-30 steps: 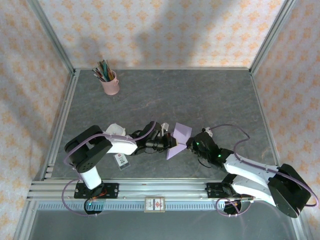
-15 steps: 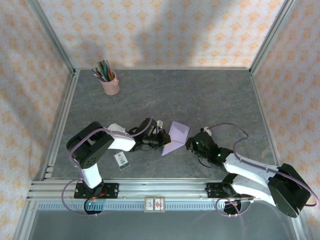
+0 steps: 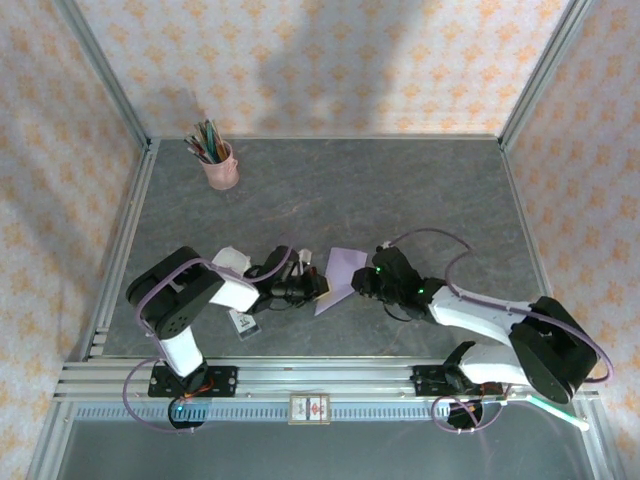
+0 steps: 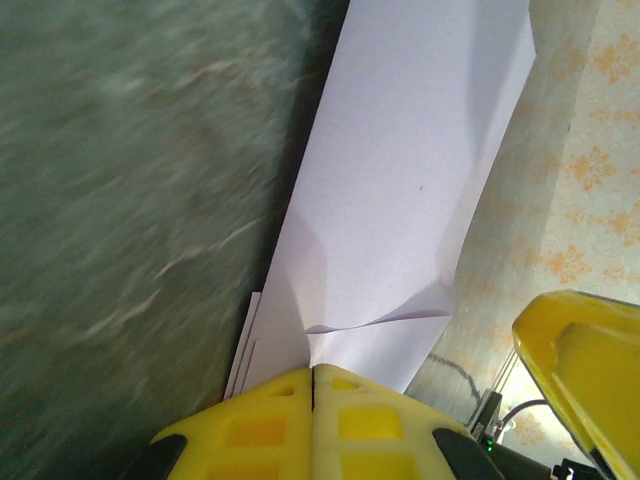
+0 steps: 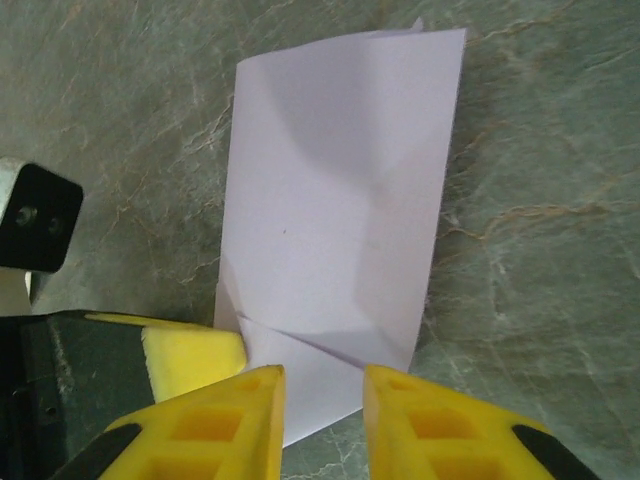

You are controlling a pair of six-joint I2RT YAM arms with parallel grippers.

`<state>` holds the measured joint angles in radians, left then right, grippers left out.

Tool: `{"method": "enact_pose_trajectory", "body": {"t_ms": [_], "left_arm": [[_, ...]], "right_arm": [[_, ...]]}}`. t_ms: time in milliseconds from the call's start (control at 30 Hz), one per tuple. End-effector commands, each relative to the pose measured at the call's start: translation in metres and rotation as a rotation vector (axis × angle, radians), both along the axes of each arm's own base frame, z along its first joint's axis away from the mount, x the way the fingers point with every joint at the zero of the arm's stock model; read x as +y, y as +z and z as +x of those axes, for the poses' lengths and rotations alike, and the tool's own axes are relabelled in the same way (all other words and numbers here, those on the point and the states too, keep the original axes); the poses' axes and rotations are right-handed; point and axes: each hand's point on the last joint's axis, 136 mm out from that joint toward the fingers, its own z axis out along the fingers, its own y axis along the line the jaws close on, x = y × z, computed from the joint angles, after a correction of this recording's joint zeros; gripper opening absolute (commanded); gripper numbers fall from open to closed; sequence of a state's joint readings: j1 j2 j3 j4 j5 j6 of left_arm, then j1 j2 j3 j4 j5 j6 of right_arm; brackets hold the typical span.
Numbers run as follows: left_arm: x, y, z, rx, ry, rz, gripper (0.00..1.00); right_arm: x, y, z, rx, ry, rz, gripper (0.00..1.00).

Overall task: Fold a paper plane with a square sheet of paper (pick it up from the middle)
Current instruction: Perform the fifth fold on the wing at the bottom-center of the table.

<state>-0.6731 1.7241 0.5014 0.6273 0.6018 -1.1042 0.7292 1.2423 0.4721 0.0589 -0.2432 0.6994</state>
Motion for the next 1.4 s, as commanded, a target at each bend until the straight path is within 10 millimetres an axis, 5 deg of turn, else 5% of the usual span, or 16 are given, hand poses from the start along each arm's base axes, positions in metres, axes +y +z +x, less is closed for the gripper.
{"method": "enact_pose_trajectory", "body": {"t_ms": [0,200,800,1167,1367], "left_arm": [[0.022,-0.014,-0.008,0.036,0.094,0.034,0.05],[0.026,-0.022,-0.02,0.061,0.128,0.015,0.05],[0.018,-0.023,-0.026,0.069,0.112,0.001,0.04],[0.012,-0.015,-0.022,0.043,0.094,-0.013,0.06],[-0.005,0.022,-0.014,-0.13,0.005,-0.066,0.24]], "right_arm": [[0.008,0.001,0.0,0.016,0.03,0.02,0.28],[0.02,-0.006,0.004,0.05,0.046,0.072,0.36],[0.022,-0.021,0.009,0.07,0.045,0.09,0.34],[0.021,-0.016,0.012,0.068,0.021,0.097,0.06],[0.02,-0.014,0.008,0.132,-0.024,0.116,0.0]]}}
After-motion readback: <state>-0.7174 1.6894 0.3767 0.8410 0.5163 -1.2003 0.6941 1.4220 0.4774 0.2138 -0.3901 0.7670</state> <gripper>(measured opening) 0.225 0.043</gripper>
